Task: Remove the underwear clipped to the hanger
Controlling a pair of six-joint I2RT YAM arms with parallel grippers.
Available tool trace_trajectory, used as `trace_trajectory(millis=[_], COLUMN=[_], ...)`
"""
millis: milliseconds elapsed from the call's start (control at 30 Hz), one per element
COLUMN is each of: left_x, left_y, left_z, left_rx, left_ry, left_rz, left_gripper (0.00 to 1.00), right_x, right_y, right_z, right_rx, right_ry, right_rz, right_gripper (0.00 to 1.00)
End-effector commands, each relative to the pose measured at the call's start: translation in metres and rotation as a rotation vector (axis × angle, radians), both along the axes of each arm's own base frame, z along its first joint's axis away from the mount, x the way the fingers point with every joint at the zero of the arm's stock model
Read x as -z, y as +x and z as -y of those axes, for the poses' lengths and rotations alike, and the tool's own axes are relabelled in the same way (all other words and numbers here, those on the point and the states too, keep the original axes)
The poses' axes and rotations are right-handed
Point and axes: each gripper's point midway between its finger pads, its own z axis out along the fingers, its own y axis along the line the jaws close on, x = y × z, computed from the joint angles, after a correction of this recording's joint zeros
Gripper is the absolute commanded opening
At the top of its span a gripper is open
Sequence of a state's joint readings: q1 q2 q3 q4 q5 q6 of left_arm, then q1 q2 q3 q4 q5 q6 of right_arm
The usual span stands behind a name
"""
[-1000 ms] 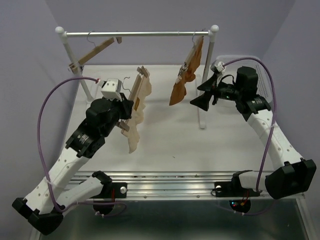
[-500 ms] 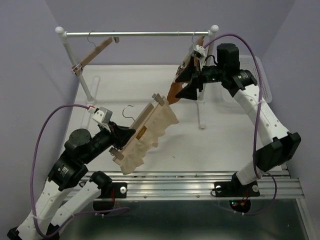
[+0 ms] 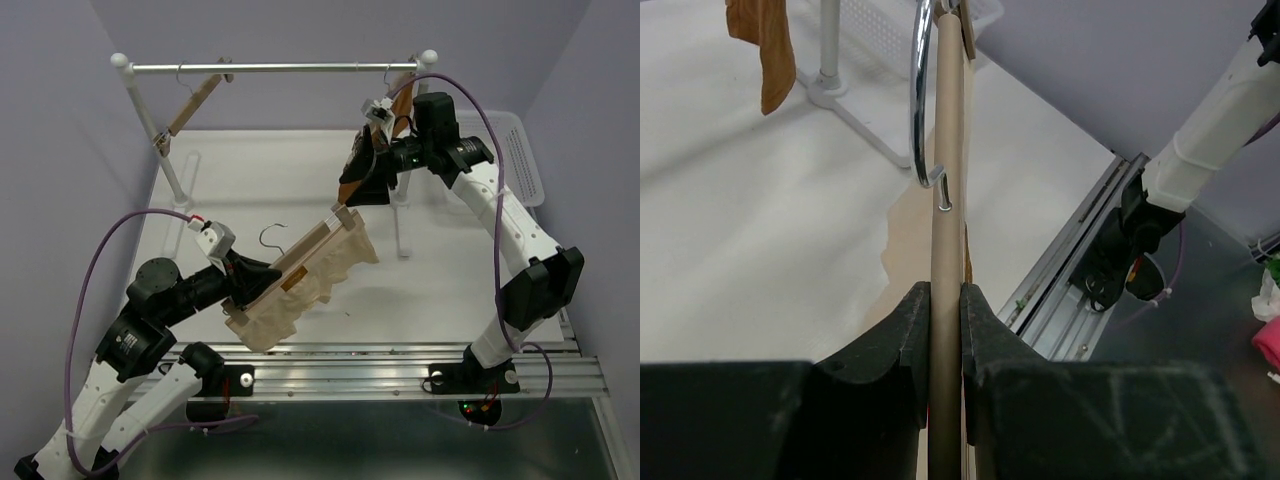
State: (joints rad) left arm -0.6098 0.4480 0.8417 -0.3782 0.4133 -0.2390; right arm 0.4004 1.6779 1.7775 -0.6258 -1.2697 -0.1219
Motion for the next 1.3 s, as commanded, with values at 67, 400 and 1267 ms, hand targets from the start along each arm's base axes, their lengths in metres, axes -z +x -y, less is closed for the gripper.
trace_trajectory(millis=[67, 400, 1267], left_x=[-0.031, -0.026, -0.029], left_y=[-0.002, 0.004, -0.006], left_z=[0.010, 0.014, 0.015], left_rx=[0.073, 0.065, 0.110], left_ry=[-0.045, -0.045, -0.067], left_rz=[0.139, 0.122, 0.145], left_gripper=[0.00, 0.00, 0.00], right_x=[-0.024, -0.029, -0.059], right_y=[-0.033, -0.037, -0.022], right_z=[0.004, 0.005, 0.007], right_rx=[-0.146, -0.151, 0.024], right_ry=[0.101, 0.117, 0.096], right_rz=[0.014, 0.065, 0.158], right_gripper=[1.00, 1.00, 1.00])
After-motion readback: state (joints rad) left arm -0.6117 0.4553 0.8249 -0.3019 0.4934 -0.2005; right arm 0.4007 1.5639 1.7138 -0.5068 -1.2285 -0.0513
